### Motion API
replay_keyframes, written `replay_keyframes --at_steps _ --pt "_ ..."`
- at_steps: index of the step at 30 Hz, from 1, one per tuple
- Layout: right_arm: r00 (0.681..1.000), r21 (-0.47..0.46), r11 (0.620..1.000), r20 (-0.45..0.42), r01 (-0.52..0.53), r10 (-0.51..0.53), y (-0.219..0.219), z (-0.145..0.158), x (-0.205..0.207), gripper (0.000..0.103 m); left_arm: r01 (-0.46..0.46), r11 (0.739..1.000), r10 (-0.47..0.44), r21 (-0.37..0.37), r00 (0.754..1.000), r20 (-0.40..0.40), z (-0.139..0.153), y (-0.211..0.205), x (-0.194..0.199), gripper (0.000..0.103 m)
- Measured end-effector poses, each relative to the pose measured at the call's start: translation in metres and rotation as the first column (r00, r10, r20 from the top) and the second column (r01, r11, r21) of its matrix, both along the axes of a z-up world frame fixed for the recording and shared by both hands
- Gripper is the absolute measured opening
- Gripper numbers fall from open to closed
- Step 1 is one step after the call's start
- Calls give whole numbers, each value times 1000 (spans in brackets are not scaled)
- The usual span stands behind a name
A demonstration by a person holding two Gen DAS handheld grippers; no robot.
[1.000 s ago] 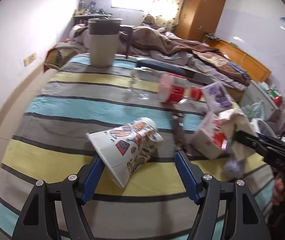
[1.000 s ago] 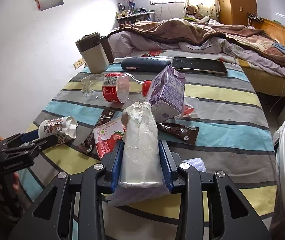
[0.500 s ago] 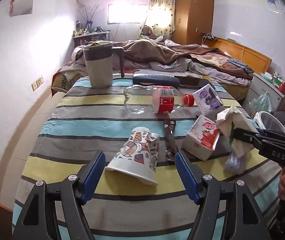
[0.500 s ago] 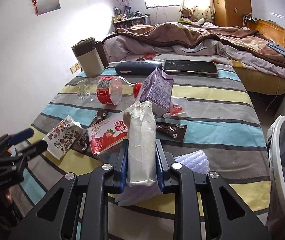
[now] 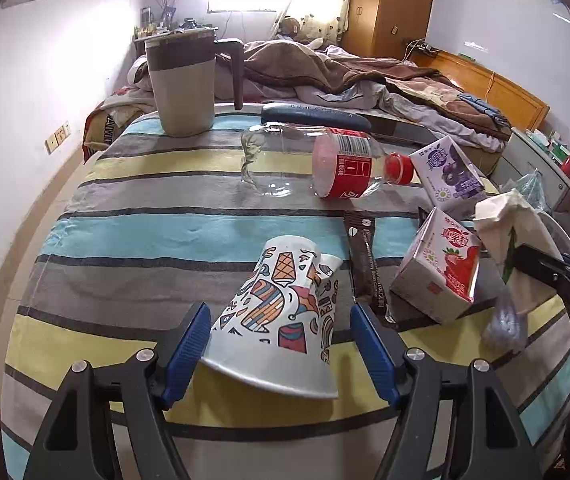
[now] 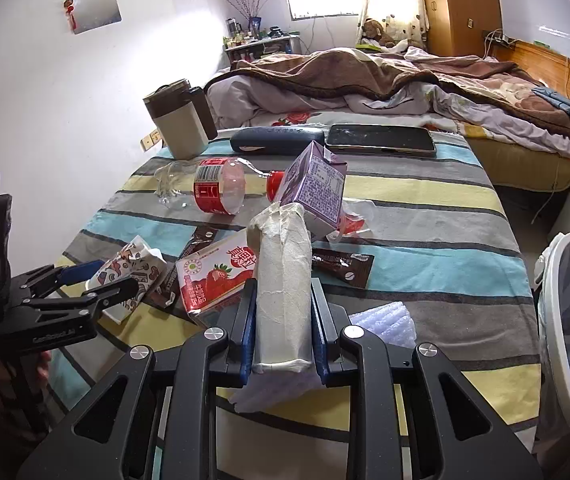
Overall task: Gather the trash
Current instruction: 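Grasp the patterned paper cup with the left tool, then carry the paper cup with left tool into the bin while right tool drops the paper bag in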
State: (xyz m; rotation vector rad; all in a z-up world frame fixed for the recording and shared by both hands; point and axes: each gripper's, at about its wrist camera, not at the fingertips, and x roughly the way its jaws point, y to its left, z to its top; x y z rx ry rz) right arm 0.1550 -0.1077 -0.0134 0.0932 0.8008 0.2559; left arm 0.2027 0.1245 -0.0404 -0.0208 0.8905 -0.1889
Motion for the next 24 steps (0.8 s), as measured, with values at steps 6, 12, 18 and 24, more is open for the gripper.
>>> replay_keyframes --at_steps 6,12,18,24 --pt "1000 9 1000 2 3 -3 -4 1 0 26 -7 1000 7 -5 1000 -18 -2 -3 4 53" --pt "1000 15 1000 2 2 -2 -7 1 0 26 -21 1000 21 10 1000 -5 1 -10 -1 47" --pt "1000 21 1000 20 1 -2 -10 4 -4 26 -41 999 41 -4 999 8 9 -10 -11 45" --pt "999 30 1000 40 0 -2 -14 9 -7 26 -48 999 48 1 997 55 27 -15 -23 44"
